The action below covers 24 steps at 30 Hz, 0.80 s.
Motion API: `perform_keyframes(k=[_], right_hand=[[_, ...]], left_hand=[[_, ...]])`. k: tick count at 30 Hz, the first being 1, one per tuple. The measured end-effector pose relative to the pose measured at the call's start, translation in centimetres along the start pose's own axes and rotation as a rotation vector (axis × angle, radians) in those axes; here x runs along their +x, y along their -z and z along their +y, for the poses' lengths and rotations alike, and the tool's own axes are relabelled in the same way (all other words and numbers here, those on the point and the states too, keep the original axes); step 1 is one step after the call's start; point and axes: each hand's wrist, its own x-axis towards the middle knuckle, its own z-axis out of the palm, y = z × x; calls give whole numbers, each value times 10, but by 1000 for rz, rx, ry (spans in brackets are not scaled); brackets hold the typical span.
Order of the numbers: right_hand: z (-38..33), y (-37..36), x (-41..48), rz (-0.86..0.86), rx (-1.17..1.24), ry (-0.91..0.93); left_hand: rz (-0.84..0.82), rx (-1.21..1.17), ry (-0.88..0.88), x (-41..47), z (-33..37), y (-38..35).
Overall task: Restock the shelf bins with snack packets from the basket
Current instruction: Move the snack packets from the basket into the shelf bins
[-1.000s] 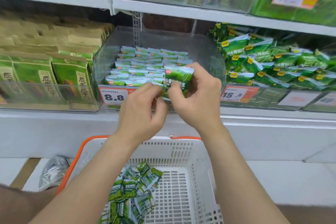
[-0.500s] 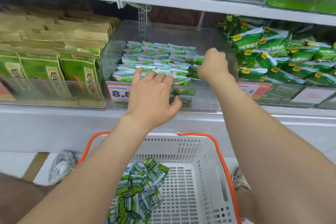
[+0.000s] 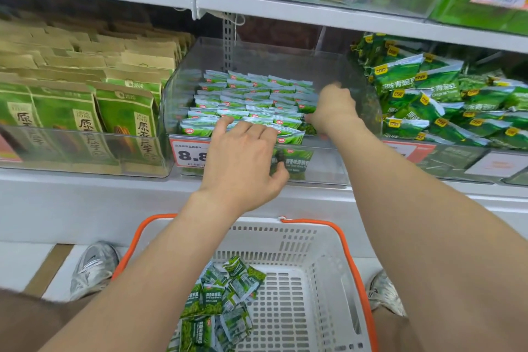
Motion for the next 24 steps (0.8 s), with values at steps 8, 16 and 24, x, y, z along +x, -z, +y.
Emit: perform_keyframes(k=[8,16,24], right_hand=[[0,20,-21,-187,13,36],[12,28,-93,345,200,323],[47,-56,-168,393,271,645]], left_hand=[[16,-28,-7,0,-2,0],[99,-168,-26,-5,-4,-1],[471,-374,-195,-42,25,-33]])
